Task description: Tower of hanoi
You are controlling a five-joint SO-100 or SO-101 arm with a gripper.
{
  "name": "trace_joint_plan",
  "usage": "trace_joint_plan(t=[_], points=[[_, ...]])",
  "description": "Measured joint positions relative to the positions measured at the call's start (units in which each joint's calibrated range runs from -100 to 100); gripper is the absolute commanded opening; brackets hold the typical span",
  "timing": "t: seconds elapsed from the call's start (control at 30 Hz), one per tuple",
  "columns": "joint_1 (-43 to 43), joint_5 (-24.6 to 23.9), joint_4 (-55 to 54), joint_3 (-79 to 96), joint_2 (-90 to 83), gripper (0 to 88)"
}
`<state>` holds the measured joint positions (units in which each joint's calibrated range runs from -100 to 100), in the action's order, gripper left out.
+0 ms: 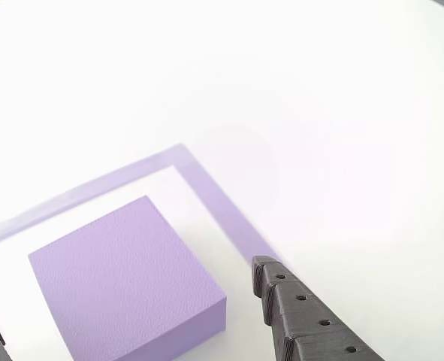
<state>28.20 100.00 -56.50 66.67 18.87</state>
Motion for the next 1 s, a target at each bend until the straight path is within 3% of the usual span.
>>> trace_joint_plan(t=[1.0], points=[[0.0,0.0,0.0,-5.7,5.4,38.2]])
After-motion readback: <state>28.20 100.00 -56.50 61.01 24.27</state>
